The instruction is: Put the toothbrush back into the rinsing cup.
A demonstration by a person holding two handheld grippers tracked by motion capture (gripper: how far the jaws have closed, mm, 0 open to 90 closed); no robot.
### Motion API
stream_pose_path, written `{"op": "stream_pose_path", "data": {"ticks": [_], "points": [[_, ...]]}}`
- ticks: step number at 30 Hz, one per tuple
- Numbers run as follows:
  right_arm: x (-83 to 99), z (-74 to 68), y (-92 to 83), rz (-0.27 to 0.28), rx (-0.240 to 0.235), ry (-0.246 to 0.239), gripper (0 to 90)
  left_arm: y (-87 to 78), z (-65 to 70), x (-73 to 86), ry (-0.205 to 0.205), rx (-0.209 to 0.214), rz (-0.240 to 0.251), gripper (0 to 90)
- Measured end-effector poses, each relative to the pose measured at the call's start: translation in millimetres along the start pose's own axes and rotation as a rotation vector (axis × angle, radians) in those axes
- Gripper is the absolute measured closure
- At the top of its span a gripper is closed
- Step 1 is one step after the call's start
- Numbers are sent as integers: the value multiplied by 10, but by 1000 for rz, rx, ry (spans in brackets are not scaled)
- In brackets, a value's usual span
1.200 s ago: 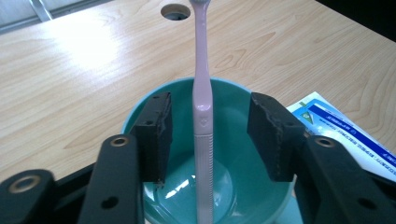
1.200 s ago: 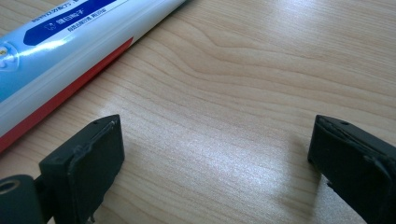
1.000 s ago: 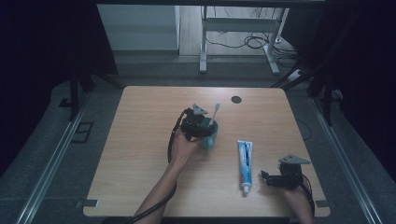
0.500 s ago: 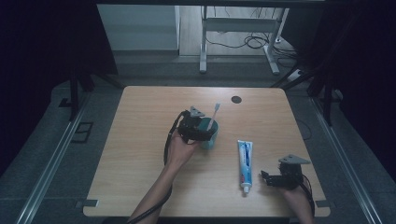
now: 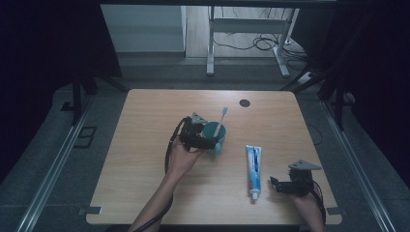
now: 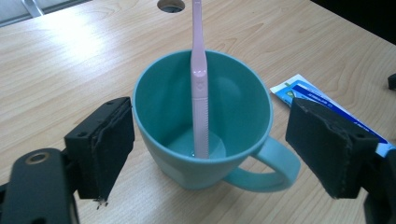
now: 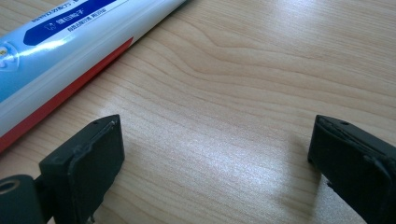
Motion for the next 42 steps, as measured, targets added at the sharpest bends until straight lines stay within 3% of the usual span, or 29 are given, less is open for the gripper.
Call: {"op": "stream_pose_path", "data": {"ticks": [15, 29, 42], "points": [[0, 0, 0, 0, 0, 0, 37, -219, -17, 100, -20, 9, 11, 135], [0, 0, 0, 1, 0, -1, 37, -413, -6, 201, -14, 25, 26, 94], [0, -1, -1, -1, 0, 2, 38, -604, -41, 424, -6, 3, 22, 49]]}}
Point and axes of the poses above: each handheld gripper's, and its own axes: y roughly forward along the jaws, x roughly out of its underside, z roughly to its right, the point moved 3 cm from there along y, roughly forward along the jaws, and after that the axes turned 15 degrees about z, right-handed, at the moved point
